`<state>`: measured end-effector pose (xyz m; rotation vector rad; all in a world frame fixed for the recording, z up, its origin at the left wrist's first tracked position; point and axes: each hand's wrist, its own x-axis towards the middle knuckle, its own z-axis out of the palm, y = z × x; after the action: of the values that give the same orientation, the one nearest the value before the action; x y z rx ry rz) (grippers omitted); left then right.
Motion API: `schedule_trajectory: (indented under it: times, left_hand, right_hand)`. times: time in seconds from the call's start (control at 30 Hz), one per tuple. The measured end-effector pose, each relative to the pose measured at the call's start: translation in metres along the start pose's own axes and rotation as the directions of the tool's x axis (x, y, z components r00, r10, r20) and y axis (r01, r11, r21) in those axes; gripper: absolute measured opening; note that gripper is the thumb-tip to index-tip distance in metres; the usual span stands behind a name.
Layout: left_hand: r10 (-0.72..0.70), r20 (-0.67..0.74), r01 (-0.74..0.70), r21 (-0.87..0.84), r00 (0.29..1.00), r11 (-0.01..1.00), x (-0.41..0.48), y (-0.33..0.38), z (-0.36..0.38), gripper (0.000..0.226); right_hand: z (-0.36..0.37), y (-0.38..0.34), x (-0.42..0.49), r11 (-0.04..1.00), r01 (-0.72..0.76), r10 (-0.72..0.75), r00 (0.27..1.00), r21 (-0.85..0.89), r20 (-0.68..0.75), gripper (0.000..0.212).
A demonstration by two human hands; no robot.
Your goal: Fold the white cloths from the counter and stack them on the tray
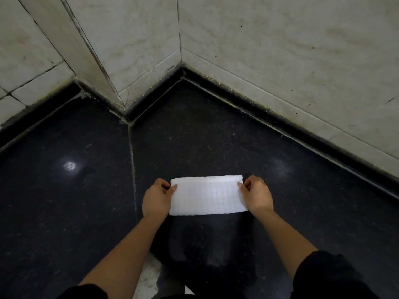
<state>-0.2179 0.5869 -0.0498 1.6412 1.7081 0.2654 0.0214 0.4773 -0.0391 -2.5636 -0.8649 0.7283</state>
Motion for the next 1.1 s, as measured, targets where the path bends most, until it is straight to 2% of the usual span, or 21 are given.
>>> schedule_trajectory:
  times: [0.07, 0.23, 0.37, 0.63, 0.73, 0.9, 1.1]
  left_hand:
    - [0.026, -0.010, -0.025, 0.034, 1.000, 0.999, -0.002, -0.003, -0.001, 0.022]
    - [0.128, -0.015, -0.126, 0.089, 0.992, 0.988, -0.028, -0.002, -0.004, 0.031]
    - [0.133, 0.053, -0.141, 0.200, 0.990, 0.970, -0.052, -0.006, 0.002, 0.043]
    - [0.157, 0.129, -0.193, 0.348, 0.979, 0.918, -0.057, -0.020, -0.002, 0.038]
    - [0.161, 0.145, -0.201, 0.327, 0.976, 0.924, -0.056, -0.022, -0.003, 0.036]
    - [0.254, 0.176, -0.283, 0.169, 0.951, 0.944, -0.057, -0.028, -0.001, 0.045]
    - [0.270, 0.212, -0.300, 0.130, 0.939, 0.945, -0.053, -0.029, -0.003, 0.046]
  right_hand:
    - [0.000, 0.001, -0.004, 1.000, 0.016, -0.017, 0.999, -0.026, -0.028, 0.023]
    - [-0.007, 0.007, -0.019, 0.994, 0.091, -0.087, 0.993, 0.054, -0.079, 0.026]
    - [-0.004, 0.025, -0.040, 0.983, 0.179, -0.180, 0.983, -0.046, -0.021, 0.041]
    - [-0.007, 0.046, -0.051, 0.983, 0.069, -0.069, 0.998, -0.172, 0.006, 0.041]
    - [-0.007, 0.042, -0.052, 0.995, 0.042, -0.040, 0.999, -0.094, 0.025, 0.041]
    - [0.001, 0.028, -0.051, 0.993, -0.094, 0.088, 0.993, 0.073, 0.083, 0.041]
    - [0.001, 0.012, -0.045, 0.905, -0.308, 0.265, 0.948, 0.293, 0.178, 0.032]
